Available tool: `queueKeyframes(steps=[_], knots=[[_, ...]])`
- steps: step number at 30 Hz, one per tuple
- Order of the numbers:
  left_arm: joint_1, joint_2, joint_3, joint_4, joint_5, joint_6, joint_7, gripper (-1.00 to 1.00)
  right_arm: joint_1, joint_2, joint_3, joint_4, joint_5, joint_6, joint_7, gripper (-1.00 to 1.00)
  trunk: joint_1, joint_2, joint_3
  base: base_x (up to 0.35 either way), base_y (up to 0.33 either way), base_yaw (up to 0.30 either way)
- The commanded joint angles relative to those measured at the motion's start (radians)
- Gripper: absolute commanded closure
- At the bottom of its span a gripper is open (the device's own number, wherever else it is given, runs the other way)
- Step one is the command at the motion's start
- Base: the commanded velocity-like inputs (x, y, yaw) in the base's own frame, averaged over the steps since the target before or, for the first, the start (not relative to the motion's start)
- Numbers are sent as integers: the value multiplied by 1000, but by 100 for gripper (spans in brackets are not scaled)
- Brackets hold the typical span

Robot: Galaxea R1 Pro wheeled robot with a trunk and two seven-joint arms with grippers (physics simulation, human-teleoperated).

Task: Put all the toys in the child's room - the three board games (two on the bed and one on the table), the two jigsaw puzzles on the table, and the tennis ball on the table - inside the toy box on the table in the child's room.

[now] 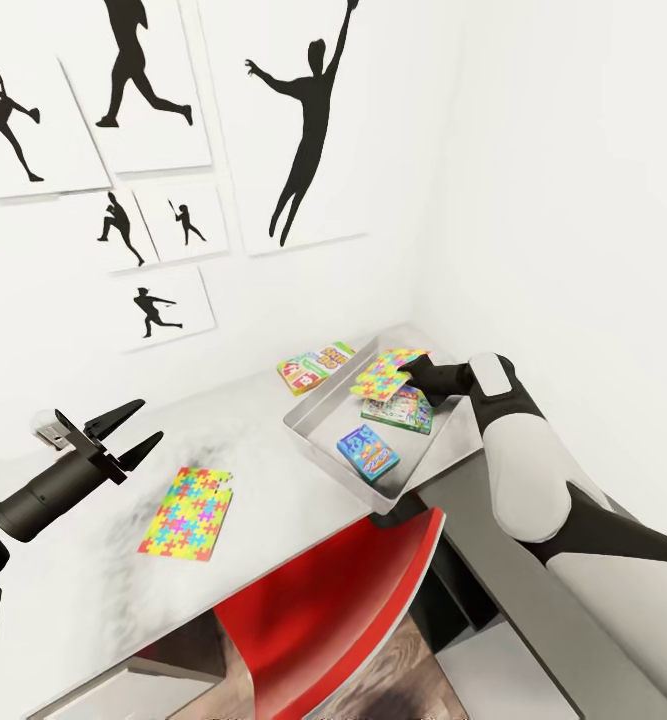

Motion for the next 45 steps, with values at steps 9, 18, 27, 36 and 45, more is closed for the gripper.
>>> queueKeyframes(steps=[9, 18, 27, 36, 45], knots=[[-2, 0, 1, 0, -10, 4, -10, -100, -6, -1, -5, -1, -11, 0, -11, 100, 1, -2, -15, 0, 0, 0], [-2, 0, 1, 0, -10, 4, -10, -100, -16, -3, -6, 1, -11, 0, -11, 100, 1, -2, -29, 0, 0, 0], [-2, 0, 1, 0, -10, 4, -11, -100, -19, -3, -6, 1, -11, 0, -12, 100, 1, -2, -44, 0, 0, 0], [-2, 0, 1, 0, -10, 4, -10, -100, -21, 1, -6, 1, -11, 0, -12, 100, 1, -2, -59, 0, 0, 0], [-2, 0, 1, 0, -10, 4, -10, -100, -22, 2, -6, 1, -11, 0, -12, 100, 1, -2, -73, 0, 0, 0]])
